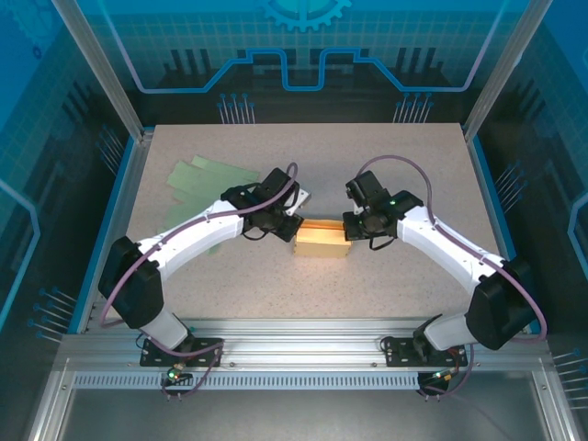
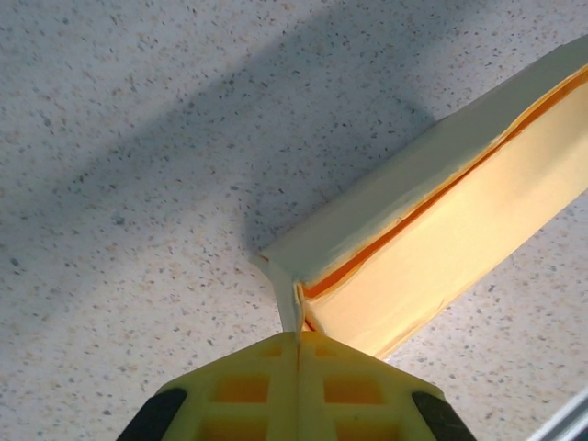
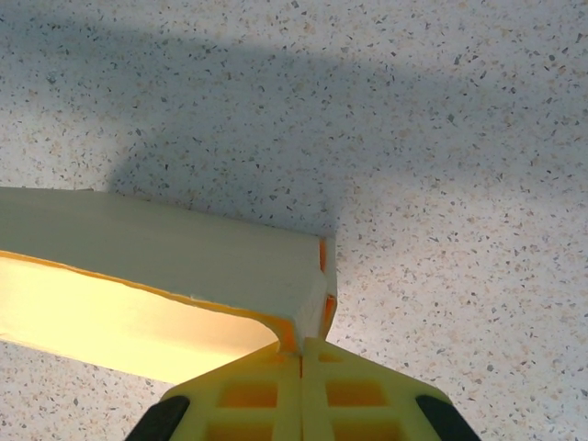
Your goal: Fold the paper box
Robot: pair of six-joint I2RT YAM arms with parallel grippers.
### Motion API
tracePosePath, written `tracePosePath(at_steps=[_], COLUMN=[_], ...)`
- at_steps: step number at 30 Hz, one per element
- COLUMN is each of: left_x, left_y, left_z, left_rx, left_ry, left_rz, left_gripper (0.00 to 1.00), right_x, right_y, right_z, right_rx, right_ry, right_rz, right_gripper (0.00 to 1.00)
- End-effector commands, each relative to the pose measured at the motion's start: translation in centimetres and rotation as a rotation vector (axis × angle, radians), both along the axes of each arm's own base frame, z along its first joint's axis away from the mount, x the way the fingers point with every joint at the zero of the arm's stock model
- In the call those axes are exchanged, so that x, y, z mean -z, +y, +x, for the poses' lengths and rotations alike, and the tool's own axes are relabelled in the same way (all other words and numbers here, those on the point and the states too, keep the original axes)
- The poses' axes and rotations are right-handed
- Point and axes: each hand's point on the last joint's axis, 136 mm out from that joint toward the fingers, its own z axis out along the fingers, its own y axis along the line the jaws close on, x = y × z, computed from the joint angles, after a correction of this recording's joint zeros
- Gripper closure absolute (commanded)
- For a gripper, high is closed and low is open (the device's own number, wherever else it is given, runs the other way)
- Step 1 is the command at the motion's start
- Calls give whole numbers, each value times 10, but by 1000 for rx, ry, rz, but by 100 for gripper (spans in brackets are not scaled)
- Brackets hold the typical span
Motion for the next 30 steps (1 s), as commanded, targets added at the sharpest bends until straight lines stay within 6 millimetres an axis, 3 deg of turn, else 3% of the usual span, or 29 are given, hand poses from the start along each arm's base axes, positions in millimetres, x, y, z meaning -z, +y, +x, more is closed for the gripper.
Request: tracePosePath(at_steps=[1, 14, 30], left_x=[-12, -6, 17], left_y=[-15, -17, -11], left_z=[-5, -9, -16], left_rx=[-10, -50, -94], left_ry=[82, 158, 200], left_rz=[-123, -191, -193], left_gripper=[95, 95, 94], right_x=[-3, 5, 15], right_y=[14, 24, 31], right_z=[0, -3, -4], right_rx=[-34, -64, -78], right_ry=[-2, -11, 8], right_rz=[2, -49, -79], right_gripper=[92, 73, 74])
